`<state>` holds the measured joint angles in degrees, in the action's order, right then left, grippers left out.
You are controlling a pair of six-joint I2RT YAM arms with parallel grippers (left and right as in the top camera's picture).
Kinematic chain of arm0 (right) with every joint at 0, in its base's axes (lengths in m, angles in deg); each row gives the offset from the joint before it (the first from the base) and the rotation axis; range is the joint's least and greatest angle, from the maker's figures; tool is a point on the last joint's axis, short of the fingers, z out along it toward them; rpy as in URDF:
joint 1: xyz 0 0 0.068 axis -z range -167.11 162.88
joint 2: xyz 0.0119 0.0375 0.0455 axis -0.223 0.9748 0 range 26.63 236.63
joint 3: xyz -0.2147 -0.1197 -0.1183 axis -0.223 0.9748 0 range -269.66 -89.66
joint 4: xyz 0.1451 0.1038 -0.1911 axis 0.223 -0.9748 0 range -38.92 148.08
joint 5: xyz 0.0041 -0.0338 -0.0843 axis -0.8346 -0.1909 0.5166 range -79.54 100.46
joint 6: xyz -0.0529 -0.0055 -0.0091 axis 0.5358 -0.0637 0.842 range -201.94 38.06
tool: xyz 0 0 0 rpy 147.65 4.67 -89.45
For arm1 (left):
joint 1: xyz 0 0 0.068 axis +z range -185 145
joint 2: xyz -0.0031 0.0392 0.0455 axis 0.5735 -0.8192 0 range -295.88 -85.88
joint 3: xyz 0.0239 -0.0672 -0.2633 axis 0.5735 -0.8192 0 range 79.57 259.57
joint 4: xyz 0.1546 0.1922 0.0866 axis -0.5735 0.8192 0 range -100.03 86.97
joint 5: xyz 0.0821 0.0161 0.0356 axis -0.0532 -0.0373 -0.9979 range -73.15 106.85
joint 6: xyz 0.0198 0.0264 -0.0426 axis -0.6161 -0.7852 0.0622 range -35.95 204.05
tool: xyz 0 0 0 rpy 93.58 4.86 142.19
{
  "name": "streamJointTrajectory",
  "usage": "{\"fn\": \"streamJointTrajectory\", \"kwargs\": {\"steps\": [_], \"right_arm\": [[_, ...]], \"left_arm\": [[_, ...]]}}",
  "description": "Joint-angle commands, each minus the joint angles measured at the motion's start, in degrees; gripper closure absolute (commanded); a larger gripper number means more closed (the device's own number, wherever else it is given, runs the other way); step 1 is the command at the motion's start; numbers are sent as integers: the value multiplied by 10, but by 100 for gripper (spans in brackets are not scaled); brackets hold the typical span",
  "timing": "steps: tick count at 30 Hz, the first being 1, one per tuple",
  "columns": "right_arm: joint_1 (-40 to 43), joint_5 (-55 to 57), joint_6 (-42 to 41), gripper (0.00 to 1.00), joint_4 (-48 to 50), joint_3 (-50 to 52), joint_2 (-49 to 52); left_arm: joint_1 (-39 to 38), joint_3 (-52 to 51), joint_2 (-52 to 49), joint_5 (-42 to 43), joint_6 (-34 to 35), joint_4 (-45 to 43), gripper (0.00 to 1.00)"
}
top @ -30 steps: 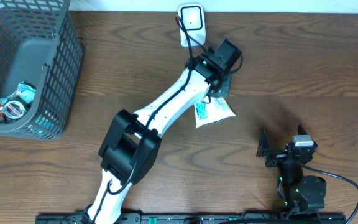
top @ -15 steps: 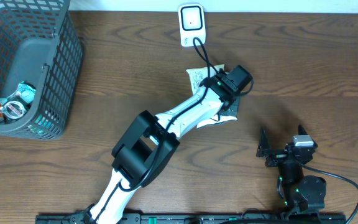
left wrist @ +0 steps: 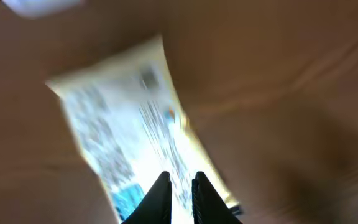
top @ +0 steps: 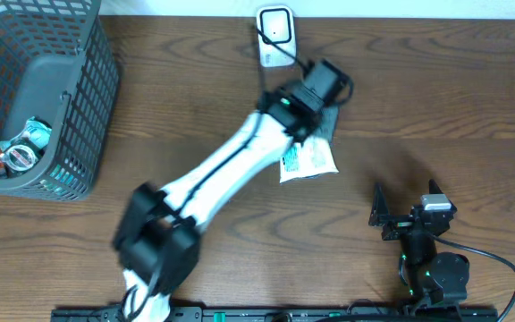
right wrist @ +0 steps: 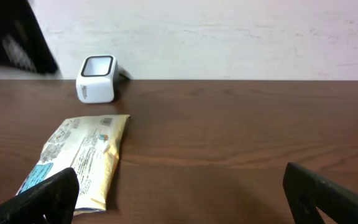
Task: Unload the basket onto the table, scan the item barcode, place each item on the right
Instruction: 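Hold the white bag under the scanner and lower it onto the table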
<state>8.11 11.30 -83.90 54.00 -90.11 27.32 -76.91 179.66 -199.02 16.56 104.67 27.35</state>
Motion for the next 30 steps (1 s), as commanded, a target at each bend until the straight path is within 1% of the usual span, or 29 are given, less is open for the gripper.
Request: {"fn": "streamJointTrajectory", "kwargs": {"steps": [1, 3, 7, 8, 13, 16, 20, 22, 24, 27, 30], "right_arm": [[2, 1, -5, 1, -2, 1, -4], [2, 1, -5, 1, -2, 1, -4], [2, 1, -6, 1, -2, 1, -4], [2, 1, -5, 1, -2, 1, -4], [2, 1, -5, 1, -2, 1, -4], [2, 1, -5, 1, -2, 1, -4], [2, 1, -5, 1, -2, 1, -4], [2, 1, -5, 1, -2, 1, -4], [2, 1, -5, 1, -2, 1, -4], [2, 1, -5, 1, -2, 1, -4], [2, 1, -5, 1, -2, 1, -4]], "left_arm": [[11, 11, 17, -32, -7, 0, 87], [10, 0, 9, -32, 15, 0, 87], [2, -20, -26, -30, 59, -2, 83], [-1, -22, -37, -26, 61, -2, 78], [-17, -22, -107, -3, 61, -2, 77], [-22, -22, -137, -4, 58, -2, 72], [-20, -22, -152, -4, 12, 1, 70], [-19, -21, -149, -4, -15, 7, 67], [-15, -21, -142, -4, -35, 18, 66], [-10, -20, -125, -4, -54, 40, 66], [-2, -20, -100, -4, -66, 56, 62]]}}
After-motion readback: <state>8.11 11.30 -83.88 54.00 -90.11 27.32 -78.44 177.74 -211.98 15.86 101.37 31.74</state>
